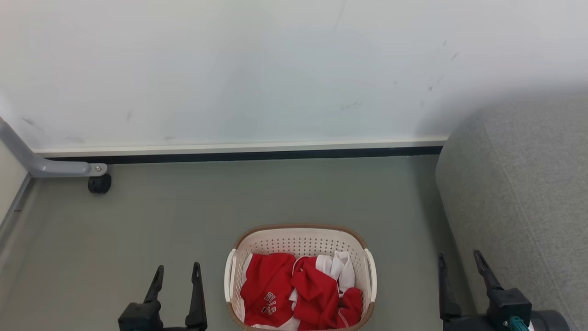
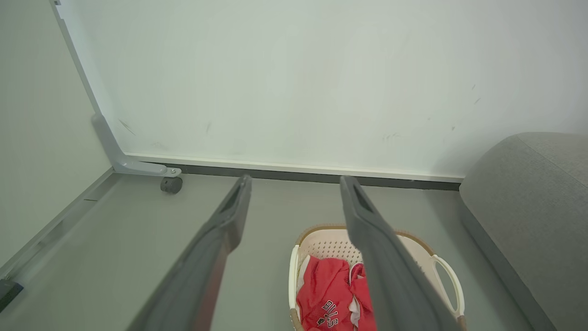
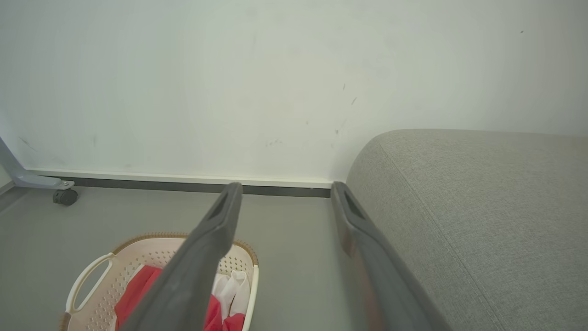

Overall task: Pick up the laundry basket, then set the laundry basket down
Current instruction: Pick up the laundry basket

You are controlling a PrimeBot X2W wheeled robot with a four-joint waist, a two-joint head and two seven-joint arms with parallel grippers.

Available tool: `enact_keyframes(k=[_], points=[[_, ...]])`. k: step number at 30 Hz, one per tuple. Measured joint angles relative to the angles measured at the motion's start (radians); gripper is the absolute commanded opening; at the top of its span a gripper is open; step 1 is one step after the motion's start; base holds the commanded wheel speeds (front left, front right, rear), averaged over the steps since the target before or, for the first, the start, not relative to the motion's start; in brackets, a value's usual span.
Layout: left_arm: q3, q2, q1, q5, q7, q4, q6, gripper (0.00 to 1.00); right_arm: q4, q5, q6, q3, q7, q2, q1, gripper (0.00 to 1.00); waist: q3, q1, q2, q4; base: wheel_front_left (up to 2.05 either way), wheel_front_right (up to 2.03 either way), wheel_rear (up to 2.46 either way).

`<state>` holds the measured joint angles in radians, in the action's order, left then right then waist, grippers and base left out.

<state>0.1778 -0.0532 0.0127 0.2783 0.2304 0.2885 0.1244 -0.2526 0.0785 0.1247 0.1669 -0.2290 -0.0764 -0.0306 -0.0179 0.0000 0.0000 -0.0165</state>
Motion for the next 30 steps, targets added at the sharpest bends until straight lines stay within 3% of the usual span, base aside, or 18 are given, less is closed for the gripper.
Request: enact_keyframes(k=[30], points=[[0.019,0.001,0.093,-0.009,-0.009,-0.030,-0.002,1.00,0.038,-0.010,0.000,-0.006,0.014,-0.001,-0.080,1.00,-0.241,0.0003,0.0001,0.001,0.00,0.00,0.00]])
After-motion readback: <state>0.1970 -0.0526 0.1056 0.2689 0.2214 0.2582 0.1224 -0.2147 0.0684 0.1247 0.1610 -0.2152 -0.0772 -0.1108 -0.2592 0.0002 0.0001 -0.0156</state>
